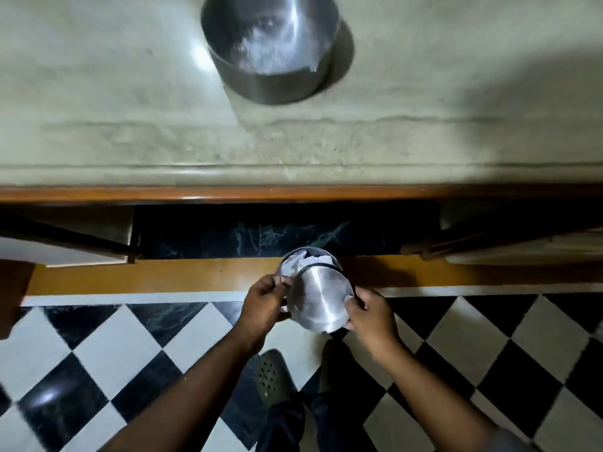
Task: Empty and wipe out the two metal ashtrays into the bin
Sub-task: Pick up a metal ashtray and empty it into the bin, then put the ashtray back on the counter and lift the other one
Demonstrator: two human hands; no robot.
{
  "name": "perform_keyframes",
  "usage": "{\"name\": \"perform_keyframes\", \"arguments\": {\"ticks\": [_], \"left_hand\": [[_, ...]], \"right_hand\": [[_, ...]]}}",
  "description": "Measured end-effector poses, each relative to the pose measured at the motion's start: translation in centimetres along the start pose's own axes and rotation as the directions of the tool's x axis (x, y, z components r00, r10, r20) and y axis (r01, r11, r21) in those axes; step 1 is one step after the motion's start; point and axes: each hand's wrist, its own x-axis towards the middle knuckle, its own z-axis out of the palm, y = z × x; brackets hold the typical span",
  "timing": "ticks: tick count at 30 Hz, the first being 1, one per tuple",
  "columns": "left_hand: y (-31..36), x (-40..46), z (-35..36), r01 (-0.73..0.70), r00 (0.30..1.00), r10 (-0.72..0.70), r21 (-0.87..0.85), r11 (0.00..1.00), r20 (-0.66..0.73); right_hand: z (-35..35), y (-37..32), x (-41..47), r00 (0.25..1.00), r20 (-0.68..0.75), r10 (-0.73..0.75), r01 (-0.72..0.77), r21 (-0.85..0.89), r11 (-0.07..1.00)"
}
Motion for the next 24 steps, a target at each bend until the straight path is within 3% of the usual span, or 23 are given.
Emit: {"name": "perform_keyframes", "arguments": {"ticks": [6, 13, 24], "left_hand": [[6.2, -13.7, -1.6, -0.049, 0.999, 0.049, -0.022, 0.999, 0.007], [13.5, -24.6, -1.8, -0.235, 0.968, 0.242, -0.106, 0.966, 0.063], [26.9, -26.8, 1.9, -0.412, 0.900, 0.426, -0.141, 0.900, 0.095]], "right_hand": [[-4.7, -7.4, -8.8, 0.997, -0.070, -0.033, 0.032, -0.026, 0.999], [-11.4, -19.5, -17.5, 0.962, -0.215, -0.170, 0.148, -0.115, 0.982], [-20.1, -30.8, -17.2, 0.901, -0.347, -0.260, 0.252, -0.070, 0.965]]}}
